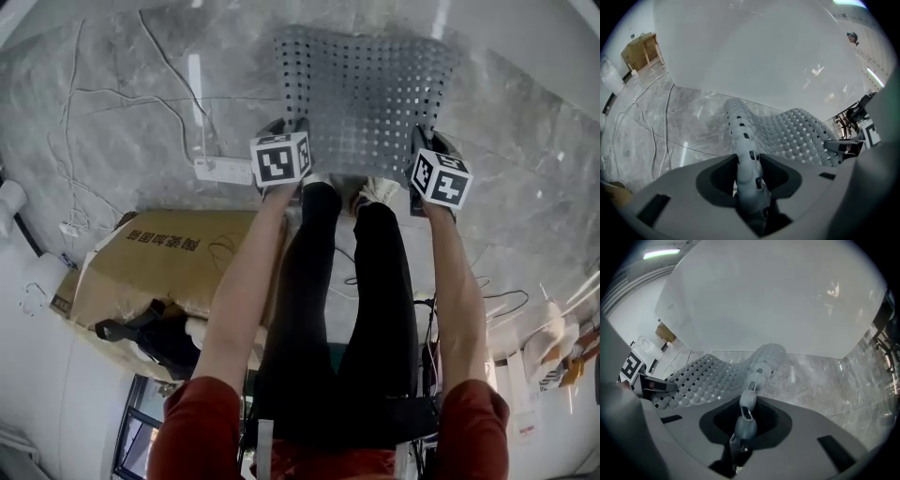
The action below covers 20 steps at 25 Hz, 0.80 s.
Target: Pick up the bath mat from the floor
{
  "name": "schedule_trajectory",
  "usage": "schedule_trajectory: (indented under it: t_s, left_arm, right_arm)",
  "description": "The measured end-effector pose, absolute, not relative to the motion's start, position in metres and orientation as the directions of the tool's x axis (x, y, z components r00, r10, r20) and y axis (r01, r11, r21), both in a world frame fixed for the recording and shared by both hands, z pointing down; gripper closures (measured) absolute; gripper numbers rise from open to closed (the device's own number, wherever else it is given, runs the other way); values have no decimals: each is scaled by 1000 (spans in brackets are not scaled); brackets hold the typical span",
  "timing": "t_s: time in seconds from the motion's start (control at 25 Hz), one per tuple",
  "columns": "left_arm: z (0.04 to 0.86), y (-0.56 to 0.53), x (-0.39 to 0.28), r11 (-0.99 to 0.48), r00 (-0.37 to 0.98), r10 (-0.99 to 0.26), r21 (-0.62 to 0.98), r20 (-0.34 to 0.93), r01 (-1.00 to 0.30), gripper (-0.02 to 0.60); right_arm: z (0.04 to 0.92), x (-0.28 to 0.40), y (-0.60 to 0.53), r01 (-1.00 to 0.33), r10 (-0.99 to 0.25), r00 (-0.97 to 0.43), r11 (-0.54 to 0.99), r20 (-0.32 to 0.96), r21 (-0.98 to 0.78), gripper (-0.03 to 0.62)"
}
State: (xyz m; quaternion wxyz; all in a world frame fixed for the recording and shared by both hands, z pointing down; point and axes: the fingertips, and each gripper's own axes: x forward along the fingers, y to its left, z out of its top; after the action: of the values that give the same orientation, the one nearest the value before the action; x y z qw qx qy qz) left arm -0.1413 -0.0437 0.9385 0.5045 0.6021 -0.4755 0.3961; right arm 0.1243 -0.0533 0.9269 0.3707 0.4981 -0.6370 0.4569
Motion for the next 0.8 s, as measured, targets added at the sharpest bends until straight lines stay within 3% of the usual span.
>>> schedule_trajectory:
  t_s: [0.28, 0.8]
  left_arm:
    - [836, -30, -134, 10, 264, -204, 272, 943, -962, 433]
    - [625, -46, -125, -33, 283, -349, 290, 893, -956, 439]
  right_arm:
    - [827, 127, -37, -978, -349, -202, 126, 915, -168, 540]
    - [621, 134, -57, -978, -513, -206, 145, 833, -153, 543]
